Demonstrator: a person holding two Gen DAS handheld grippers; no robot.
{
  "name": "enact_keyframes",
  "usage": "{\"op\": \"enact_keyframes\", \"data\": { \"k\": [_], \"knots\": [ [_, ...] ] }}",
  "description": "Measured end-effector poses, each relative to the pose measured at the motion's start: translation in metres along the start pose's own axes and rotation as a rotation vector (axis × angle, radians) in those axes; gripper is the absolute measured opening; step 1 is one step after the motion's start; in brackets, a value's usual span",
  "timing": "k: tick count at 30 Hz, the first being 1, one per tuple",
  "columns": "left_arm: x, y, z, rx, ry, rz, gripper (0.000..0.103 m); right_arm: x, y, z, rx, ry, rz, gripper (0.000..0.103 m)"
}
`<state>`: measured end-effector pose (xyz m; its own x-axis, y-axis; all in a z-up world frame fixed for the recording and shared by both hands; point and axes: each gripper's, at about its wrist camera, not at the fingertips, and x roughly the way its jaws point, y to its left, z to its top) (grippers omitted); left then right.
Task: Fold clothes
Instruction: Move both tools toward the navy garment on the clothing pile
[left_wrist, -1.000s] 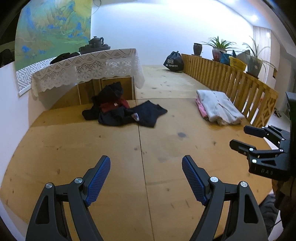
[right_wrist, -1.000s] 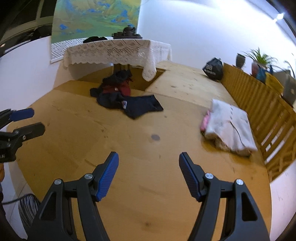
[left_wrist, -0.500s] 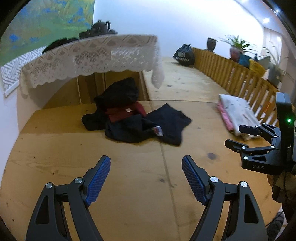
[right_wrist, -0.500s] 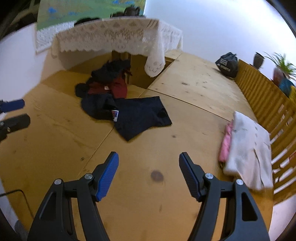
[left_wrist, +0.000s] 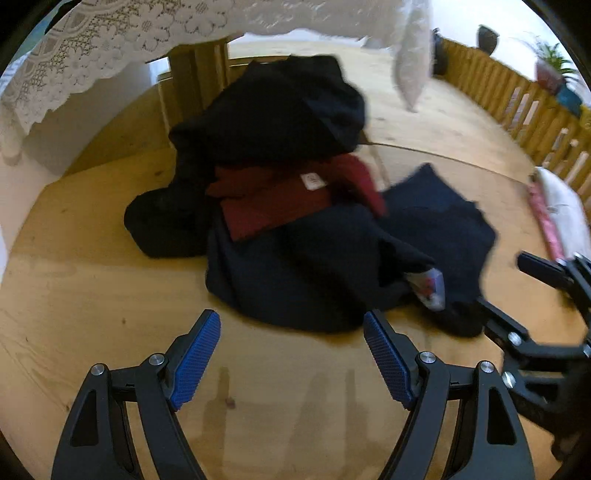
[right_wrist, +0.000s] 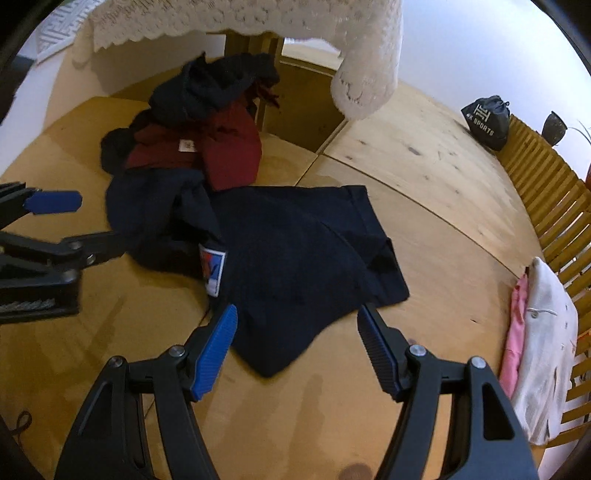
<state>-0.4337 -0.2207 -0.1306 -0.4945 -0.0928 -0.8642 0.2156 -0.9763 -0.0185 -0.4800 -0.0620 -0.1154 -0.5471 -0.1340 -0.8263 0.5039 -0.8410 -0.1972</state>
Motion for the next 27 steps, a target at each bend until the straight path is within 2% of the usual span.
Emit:
{"op": "enact_keyframes", "data": {
  "k": [4, 10, 16, 24, 26, 27],
  "knots": [
    [0.017, 0.003, 0.009, -0.043, 0.016, 0.002, 0.078, 0.013, -0.001, 0.002, 0.019, 0.031, 0.023, 0.067],
    [0.029, 0.002, 0.010, -0.052, 0.043, 0.004, 0.080, 0.024, 0.003, 0.009, 0.009, 0.038, -0.009, 0.067],
    [0.031, 0.009, 0.007, -0.065, 0.050, -0.056, 0.080, 0.039, -0.002, 0.020, 0.055, 0.075, 0.018, 0.067],
    [0.023, 0.007, -0.002, 0.018, 0.032, -0.108, 0.064, 0.041, -0.008, 0.021, 0.090, 0.074, 0.091, 0.067],
    [0.020, 0.009, -0.005, 0.024, 0.036, -0.120, 0.055, 0.038, -0.006, 0.019, 0.074, 0.065, 0.111, 0.055],
    [0.018, 0.010, -0.007, 0.026, 0.034, -0.124, 0.047, 0.035, -0.002, 0.018, 0.055, 0.065, 0.115, 0.046]
  ]
}}
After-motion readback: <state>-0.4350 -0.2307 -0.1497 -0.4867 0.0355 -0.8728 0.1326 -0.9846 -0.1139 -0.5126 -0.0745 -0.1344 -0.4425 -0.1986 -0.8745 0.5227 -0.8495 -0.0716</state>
